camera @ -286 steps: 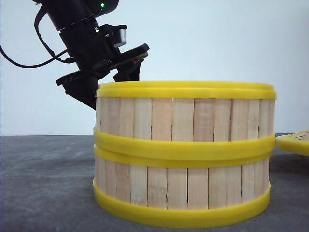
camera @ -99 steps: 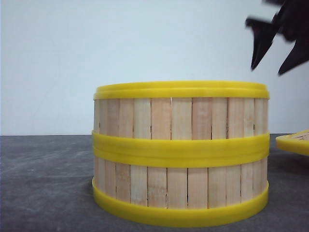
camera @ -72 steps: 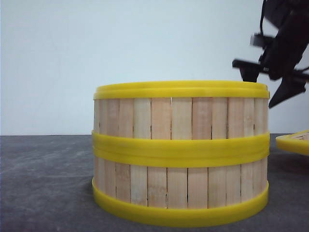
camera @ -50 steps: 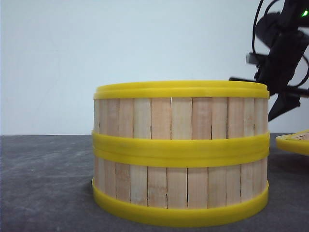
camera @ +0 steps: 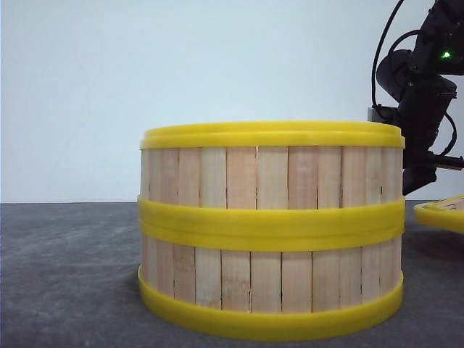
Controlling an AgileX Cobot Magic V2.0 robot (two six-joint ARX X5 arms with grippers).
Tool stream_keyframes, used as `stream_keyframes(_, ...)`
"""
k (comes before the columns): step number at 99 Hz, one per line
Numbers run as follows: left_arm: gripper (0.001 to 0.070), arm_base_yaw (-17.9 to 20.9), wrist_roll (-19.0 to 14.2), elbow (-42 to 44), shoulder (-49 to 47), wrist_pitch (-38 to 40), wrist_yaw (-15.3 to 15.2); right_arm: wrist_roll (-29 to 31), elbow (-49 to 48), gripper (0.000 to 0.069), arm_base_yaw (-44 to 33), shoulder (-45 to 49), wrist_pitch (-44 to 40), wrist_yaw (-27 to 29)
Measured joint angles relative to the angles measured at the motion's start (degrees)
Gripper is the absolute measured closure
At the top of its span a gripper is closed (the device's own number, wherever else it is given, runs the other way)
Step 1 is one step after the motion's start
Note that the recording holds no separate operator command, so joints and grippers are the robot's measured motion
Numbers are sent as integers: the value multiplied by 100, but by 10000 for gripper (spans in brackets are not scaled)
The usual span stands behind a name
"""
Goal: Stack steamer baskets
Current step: 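Grasp the rim of another bun-filled basket with the right gripper, then lift the basket with the right gripper above the two-basket stack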
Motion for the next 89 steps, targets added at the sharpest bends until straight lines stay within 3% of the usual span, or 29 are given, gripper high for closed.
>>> stream_keyframes(31,278,0,129,0,0,2,-70,175,15,573,20,162,28,-31)
stream_keyframes(48,278,0,129,0,0,2,-72,275,17,659,15,168,87,-20)
stream_keyframes(89,278,0,212,0,0,-2,-74,323,439,664,0,11,-422,4)
